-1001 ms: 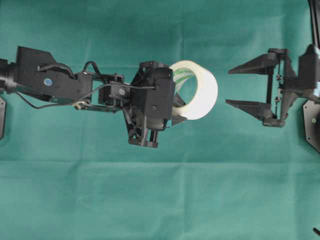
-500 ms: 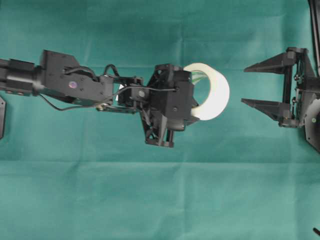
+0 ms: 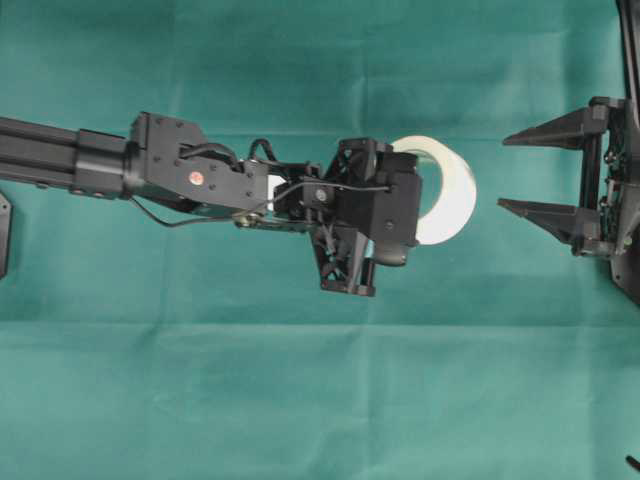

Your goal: Peel off the duct tape with your right arm.

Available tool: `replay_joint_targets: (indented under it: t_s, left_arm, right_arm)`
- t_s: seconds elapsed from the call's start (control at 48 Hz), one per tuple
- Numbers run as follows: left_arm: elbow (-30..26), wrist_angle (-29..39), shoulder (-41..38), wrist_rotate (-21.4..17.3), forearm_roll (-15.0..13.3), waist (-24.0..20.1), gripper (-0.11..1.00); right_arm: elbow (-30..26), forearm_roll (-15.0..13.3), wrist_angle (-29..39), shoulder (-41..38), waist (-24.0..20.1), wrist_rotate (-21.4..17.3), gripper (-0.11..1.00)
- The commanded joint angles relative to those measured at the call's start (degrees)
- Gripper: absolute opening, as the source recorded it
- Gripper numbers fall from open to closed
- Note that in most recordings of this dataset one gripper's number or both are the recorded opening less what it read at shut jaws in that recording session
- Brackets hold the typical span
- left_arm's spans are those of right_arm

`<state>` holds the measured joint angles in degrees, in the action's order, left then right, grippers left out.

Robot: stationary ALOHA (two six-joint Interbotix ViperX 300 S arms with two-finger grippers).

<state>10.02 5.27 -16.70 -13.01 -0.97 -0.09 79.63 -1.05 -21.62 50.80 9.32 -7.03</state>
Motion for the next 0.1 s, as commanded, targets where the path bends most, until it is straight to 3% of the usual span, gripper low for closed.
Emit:
replay_joint_targets:
  t_s: [0.0,0.083]
  left_arm:
    - [-3.25,0.00,0.35,-0.09,0.00,-0.09,0.20]
    - [-4.31,0.18,-0.44,-0.09,0.00,0.00,0.20]
  right_arm:
    - [-0.35,0.09,-0.18,0.26,0.00,-0.09,0.63]
    - [-0.09,0.09,-0.18,0.53,0.00,-0.09,0.63]
